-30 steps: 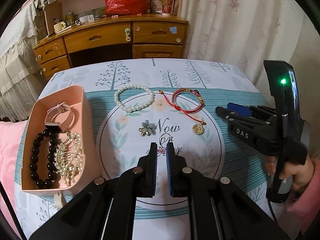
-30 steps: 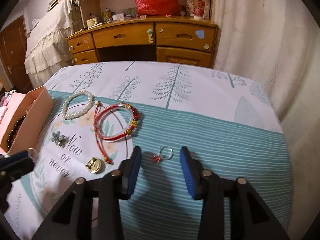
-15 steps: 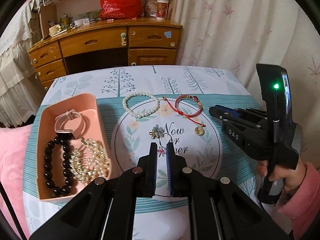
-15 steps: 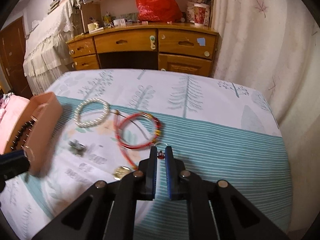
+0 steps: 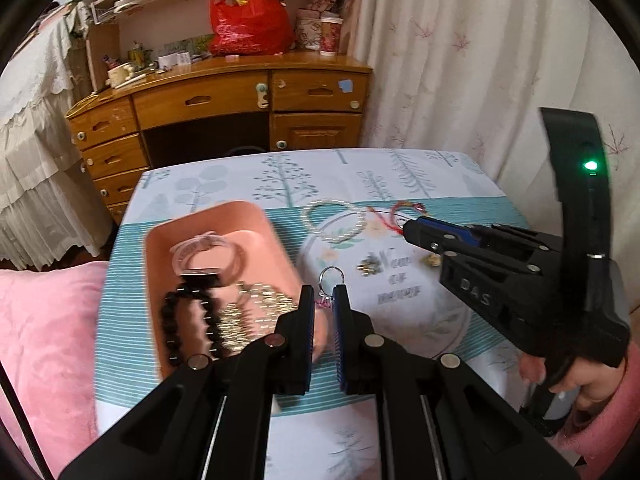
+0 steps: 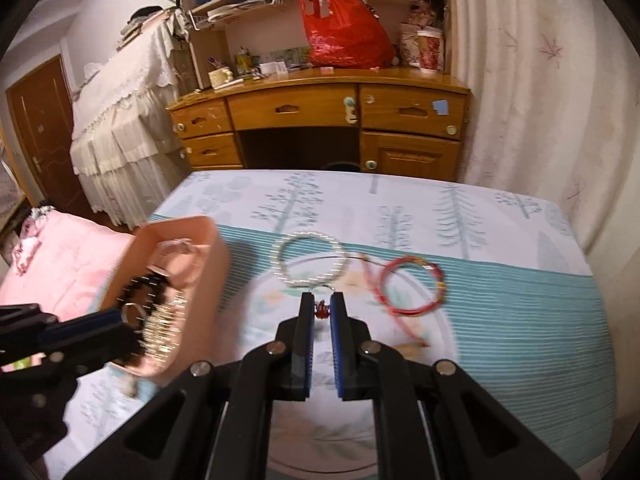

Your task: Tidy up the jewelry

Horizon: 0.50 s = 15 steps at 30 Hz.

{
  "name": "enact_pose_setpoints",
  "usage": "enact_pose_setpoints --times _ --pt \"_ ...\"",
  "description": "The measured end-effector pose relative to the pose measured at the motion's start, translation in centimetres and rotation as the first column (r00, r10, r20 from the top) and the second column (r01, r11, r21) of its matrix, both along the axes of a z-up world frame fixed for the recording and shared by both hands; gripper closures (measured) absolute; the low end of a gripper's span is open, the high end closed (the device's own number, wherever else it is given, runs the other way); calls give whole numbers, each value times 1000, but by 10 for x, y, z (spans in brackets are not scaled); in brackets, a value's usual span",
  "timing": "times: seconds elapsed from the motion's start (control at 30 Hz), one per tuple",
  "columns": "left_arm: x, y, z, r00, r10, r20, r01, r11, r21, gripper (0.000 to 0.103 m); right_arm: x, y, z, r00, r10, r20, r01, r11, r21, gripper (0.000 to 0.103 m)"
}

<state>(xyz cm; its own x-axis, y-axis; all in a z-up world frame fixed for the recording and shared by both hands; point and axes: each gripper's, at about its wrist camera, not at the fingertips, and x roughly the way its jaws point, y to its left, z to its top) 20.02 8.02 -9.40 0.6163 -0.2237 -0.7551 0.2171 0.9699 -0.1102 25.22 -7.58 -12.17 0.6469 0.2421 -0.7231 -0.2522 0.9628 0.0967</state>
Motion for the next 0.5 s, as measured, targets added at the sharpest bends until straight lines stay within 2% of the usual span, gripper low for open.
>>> enact_pose_setpoints --times 0.2,0.37,0.5 --pt "2 42 0 998 62 -2 -62 998 -9 96 -11 34 9 999 38 1 -38 991 127 95" --pt "14 77 -1 988 147 -36 -149 986 -73 96 -18 61 11 995 99 -8 -95 971 220 95" --pt "20 90 -3 983 178 -38 -181 979 -98 96 -22 80 10 989 144 -32 -130 956 263 95"
